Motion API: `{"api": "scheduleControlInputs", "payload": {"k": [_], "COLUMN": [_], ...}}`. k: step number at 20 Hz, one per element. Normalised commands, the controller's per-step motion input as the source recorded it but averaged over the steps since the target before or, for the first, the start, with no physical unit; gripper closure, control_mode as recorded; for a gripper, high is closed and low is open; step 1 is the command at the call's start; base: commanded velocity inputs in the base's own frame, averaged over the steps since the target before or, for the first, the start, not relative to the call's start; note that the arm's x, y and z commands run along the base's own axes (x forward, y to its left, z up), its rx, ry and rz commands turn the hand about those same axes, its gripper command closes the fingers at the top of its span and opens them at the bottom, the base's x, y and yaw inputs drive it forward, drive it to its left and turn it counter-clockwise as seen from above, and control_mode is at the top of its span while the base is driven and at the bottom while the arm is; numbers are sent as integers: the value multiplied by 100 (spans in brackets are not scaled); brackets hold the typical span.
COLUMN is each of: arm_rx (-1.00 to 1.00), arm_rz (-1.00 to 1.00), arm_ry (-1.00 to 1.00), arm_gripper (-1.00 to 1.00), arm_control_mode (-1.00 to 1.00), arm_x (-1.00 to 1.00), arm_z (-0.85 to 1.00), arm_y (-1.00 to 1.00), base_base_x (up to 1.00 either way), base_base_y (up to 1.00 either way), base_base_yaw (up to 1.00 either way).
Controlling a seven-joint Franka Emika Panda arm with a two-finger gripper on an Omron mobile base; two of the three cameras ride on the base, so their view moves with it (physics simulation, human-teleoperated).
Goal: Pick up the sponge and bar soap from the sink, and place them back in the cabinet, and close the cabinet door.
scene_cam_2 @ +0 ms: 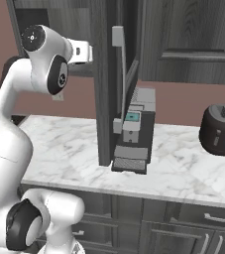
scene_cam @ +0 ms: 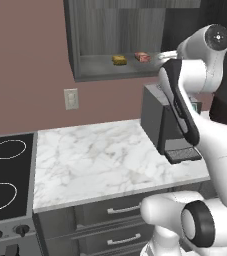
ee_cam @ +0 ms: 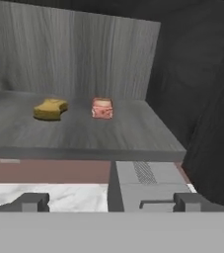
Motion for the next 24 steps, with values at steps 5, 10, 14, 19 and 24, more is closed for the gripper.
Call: {"api": "scheduleControlInputs", "payload": {"k": [5, 10, 14, 19, 24], "arm_rx": [0, 0, 0, 0, 2], "arm_rz": [0, 0, 0, 0, 0], "arm_ry": [0, -6, -17, -21, -20], "arm_gripper": [-100, -100, -100, -100, -100], "arm_control_mode": [-100, -100, -100, -100, -100], "arm_x": [-74, -69, -60, -48, -49], "arm_z": [0, -1, 0, 0, 0], "arm_y": [-1, 0, -4, -9, -13], "base_base_x": [0, 0, 0, 0, 0], "base_base_y": [0, 0, 0, 0, 0], "base_base_yaw": [0, 0, 0, 0, 0]}}
